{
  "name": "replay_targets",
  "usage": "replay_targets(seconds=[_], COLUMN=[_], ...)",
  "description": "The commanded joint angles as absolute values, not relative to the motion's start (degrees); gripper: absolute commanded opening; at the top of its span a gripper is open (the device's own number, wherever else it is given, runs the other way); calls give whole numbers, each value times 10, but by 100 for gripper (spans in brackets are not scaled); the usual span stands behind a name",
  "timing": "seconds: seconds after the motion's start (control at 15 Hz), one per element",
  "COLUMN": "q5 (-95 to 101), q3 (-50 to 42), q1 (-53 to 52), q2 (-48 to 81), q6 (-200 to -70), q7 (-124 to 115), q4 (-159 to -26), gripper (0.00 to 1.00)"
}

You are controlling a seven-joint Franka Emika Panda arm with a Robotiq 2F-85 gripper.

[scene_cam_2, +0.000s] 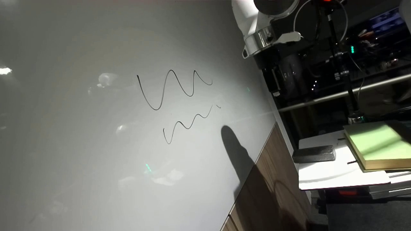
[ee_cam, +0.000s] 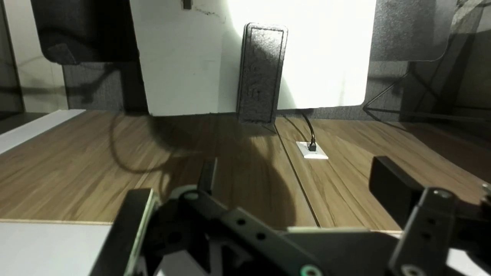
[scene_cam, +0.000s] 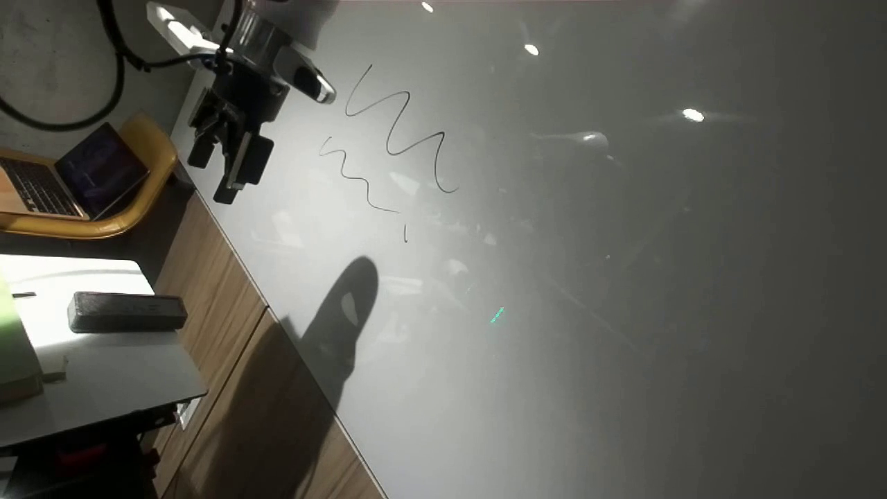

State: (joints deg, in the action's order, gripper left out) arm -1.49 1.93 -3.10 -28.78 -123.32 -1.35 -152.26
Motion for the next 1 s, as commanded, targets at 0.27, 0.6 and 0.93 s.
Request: replay_targets(seconds=[0.27, 0.6, 0.93], q5=[-47, -44, -22], q3=[25, 26, 35], q1=[-36, -39, -38], q2=[-187, -104, -48], q6=[-1340, -1426, -1464], q7=[-49, -33, -70], q4=[-1577, -1594, -1594], gripper=[100, 100, 100])
